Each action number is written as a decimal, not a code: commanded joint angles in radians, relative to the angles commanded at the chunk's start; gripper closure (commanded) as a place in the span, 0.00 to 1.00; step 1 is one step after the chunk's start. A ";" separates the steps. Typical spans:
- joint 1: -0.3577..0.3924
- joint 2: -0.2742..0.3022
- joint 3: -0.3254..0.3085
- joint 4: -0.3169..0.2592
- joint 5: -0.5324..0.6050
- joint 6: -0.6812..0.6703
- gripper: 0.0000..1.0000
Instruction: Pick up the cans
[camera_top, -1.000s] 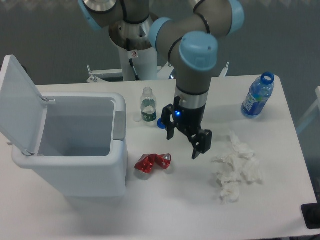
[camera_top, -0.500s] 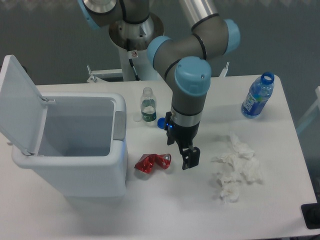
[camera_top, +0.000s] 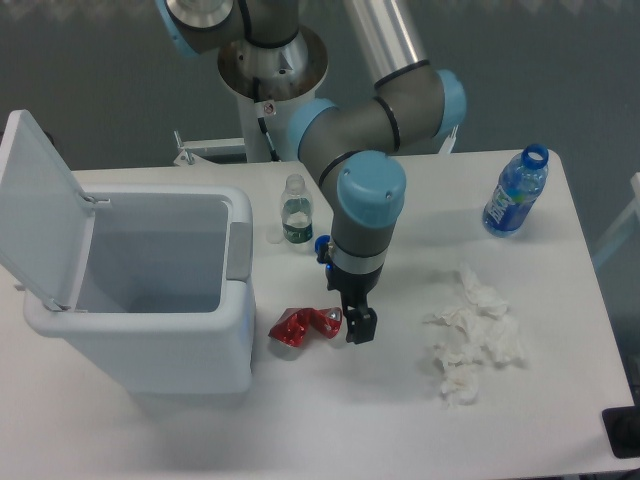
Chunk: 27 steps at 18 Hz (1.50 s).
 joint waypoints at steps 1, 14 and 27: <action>-0.002 -0.006 -0.002 0.000 0.002 -0.002 0.00; -0.025 -0.049 0.000 0.002 0.080 0.014 0.00; -0.035 -0.069 -0.002 0.003 0.084 0.003 0.00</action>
